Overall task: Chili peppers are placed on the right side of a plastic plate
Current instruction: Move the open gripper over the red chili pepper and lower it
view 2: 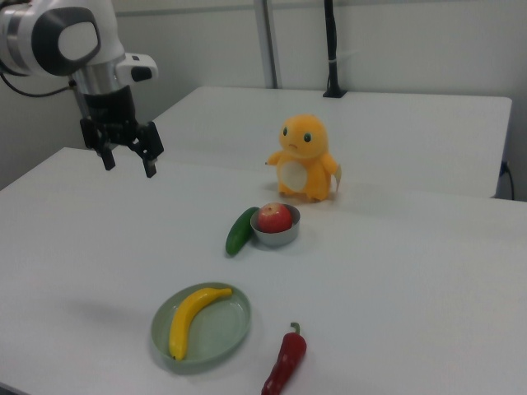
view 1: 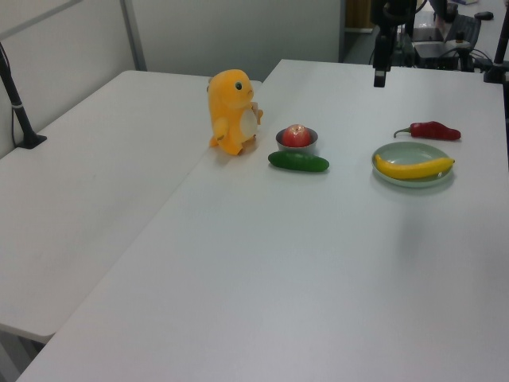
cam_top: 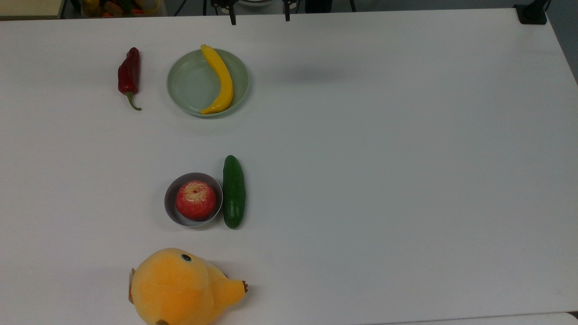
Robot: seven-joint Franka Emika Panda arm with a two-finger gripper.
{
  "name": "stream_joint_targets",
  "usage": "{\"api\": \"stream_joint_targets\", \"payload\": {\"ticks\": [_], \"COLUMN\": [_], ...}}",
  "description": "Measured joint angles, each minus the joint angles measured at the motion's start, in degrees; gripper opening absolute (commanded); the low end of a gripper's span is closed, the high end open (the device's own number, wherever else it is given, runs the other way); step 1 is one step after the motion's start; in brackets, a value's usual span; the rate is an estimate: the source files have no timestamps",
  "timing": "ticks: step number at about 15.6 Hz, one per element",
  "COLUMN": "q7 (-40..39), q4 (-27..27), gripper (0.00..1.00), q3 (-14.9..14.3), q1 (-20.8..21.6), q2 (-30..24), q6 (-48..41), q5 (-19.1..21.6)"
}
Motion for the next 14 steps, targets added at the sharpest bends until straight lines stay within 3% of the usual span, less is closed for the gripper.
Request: {"api": "stream_joint_targets", "payload": {"ticks": [7,14], "q7": [-7.8,-12.1], "q4": [-8.3,-14.1], "gripper": [1.0,1.0], "q3": [-0.8,-5.9], "q1": [-3.0,-3.8], "q2": [0.4,0.9], "q6": [-1.2,0.2], "q5": [-0.1,-3.2]}}
